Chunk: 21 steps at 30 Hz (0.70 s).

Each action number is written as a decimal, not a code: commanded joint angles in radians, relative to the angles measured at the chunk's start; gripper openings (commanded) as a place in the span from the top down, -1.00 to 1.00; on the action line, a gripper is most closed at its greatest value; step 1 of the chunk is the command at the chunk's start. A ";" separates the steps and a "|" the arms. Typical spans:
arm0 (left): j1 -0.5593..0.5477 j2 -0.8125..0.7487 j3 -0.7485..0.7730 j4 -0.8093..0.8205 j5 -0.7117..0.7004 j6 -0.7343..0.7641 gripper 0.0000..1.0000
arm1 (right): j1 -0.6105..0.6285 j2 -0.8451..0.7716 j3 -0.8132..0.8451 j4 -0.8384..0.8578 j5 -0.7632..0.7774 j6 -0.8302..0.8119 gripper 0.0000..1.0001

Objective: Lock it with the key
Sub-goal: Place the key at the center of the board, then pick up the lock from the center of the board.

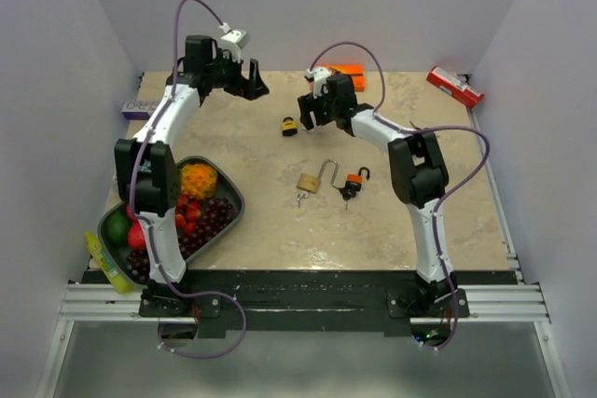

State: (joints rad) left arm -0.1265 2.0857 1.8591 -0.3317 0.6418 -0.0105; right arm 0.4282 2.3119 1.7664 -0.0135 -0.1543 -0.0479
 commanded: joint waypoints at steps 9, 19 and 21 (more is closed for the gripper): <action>0.024 -0.314 -0.160 -0.153 -0.144 0.232 -0.98 | -0.226 -0.428 -0.113 -0.324 -0.175 -0.346 -0.81; 0.018 -0.374 -0.346 -0.142 0.171 0.293 -0.98 | -0.348 -0.450 0.011 -0.870 -0.169 -0.754 -0.98; -0.016 -0.398 -0.408 -0.142 0.144 0.274 -0.98 | -0.339 -0.454 -0.007 -0.895 -0.192 -0.713 -0.95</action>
State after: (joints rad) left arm -0.1074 1.7641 1.5337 -0.4942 0.7197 0.2722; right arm 0.0689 1.8755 1.7287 -0.7238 -0.3225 -0.6880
